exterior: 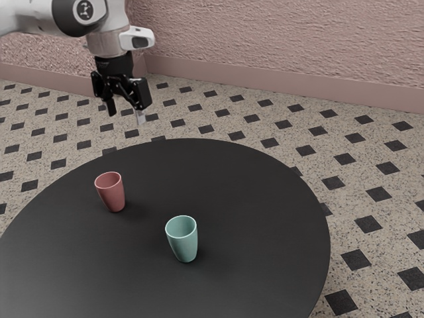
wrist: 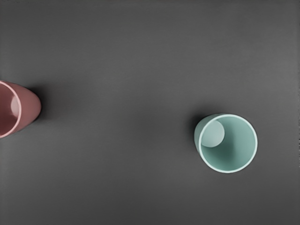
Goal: Place the left cup onto the right cup
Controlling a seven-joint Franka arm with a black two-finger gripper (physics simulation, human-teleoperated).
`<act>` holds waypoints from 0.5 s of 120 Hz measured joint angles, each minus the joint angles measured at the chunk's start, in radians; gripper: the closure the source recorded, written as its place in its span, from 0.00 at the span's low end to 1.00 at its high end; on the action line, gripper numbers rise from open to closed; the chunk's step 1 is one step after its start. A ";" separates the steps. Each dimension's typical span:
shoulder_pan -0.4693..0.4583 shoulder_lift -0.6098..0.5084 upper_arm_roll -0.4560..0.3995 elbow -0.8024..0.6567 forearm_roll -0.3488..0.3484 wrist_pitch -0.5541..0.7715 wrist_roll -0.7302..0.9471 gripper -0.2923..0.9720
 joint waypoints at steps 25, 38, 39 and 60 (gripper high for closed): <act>-0.009 -0.001 -0.001 -0.002 0.002 0.003 -0.001 0.23; -0.016 0.000 -0.001 -0.010 0.010 0.007 -0.001 0.23; -0.016 0.000 -0.001 -0.011 0.011 0.008 -0.001 0.23; -0.025 0.002 0.004 -0.051 0.026 0.035 0.002 0.23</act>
